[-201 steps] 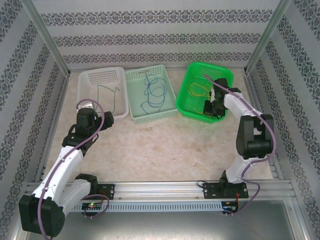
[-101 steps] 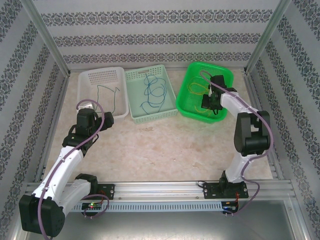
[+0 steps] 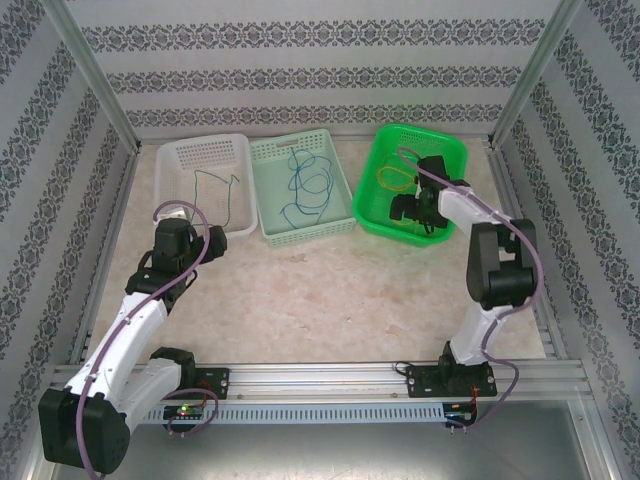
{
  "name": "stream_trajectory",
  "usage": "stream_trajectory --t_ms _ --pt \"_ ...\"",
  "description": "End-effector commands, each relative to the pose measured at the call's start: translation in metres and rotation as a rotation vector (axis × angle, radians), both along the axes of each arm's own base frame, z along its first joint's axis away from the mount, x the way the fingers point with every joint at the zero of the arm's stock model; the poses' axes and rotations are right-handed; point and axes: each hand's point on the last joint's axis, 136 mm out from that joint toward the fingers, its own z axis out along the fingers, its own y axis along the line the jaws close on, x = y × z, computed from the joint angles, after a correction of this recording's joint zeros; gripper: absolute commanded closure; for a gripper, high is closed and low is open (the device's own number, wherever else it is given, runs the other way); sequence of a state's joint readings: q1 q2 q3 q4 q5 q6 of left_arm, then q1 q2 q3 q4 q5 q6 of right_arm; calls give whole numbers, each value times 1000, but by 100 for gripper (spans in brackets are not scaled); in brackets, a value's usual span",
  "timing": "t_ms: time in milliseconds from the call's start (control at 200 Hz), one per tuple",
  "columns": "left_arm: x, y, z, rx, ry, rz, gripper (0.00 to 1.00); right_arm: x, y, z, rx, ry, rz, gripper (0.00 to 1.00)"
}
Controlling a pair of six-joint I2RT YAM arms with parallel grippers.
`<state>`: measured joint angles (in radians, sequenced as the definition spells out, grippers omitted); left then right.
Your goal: Untangle the cables
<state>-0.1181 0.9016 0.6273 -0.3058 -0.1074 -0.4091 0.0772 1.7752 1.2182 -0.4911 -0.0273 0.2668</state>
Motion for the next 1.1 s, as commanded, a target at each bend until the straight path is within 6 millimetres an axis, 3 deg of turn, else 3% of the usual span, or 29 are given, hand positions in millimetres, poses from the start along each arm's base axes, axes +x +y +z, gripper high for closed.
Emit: stream_trajectory --t_ms 0,125,275,495,580,609,794,934,1029,1094 --pt "-1 4 -2 21 2 23 0 -8 12 49 37 -140 36 2" --pt "-3 14 1 74 -2 58 0 -20 20 89 6 -328 117 2" --pt "0 26 9 152 -29 87 0 -37 16 113 -64 -552 167 2" --pt "18 36 -5 242 -88 115 0 -61 -8 85 -182 -747 111 2" --pt "28 39 -9 294 -105 112 0 -64 -12 84 -174 -841 79 2" --pt "33 37 -10 314 -116 88 0 -68 -14 72 -191 -826 86 2" --pt "52 34 -19 404 -152 31 0 -56 -35 64 -278 -848 47 2" --pt "60 28 -26 444 -221 -13 0 -39 -30 54 -270 -873 63 2" --pt "64 23 -36 459 -223 -60 0 -30 -31 32 -264 -846 55 2" --pt "66 18 -43 457 -225 -91 0 -26 -33 35 -253 -851 47 2"
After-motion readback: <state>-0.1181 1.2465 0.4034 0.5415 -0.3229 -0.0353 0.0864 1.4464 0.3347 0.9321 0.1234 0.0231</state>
